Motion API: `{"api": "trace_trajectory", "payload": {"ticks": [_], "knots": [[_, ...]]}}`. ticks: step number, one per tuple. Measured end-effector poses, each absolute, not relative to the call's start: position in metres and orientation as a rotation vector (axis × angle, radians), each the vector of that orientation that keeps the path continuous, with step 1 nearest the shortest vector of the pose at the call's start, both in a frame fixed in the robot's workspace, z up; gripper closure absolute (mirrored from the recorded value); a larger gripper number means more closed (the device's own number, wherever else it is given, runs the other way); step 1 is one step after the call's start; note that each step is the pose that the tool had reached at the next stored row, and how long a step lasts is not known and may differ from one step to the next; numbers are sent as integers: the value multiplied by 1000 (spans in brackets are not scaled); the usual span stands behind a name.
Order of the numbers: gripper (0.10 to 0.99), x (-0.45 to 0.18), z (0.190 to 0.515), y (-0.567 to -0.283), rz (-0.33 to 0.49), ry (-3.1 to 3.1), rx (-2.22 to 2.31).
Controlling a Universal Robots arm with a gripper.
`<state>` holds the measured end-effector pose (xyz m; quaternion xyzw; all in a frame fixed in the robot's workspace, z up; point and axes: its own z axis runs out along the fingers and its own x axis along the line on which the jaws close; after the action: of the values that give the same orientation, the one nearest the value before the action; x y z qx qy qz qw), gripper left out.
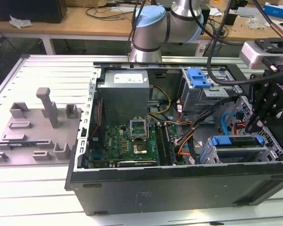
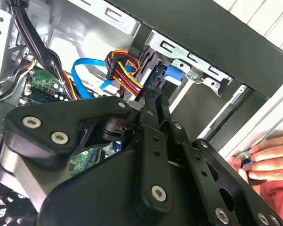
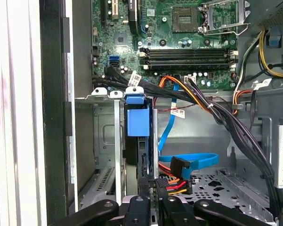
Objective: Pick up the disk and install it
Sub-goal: 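Insert the first disk wire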
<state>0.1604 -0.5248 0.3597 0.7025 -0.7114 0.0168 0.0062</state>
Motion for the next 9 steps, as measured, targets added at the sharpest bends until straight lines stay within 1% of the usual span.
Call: {"api": "trace_trajectory", "payload": {"ticks": [9], "knots": [[922,160,357,-528,53,-2142,2283]]}}
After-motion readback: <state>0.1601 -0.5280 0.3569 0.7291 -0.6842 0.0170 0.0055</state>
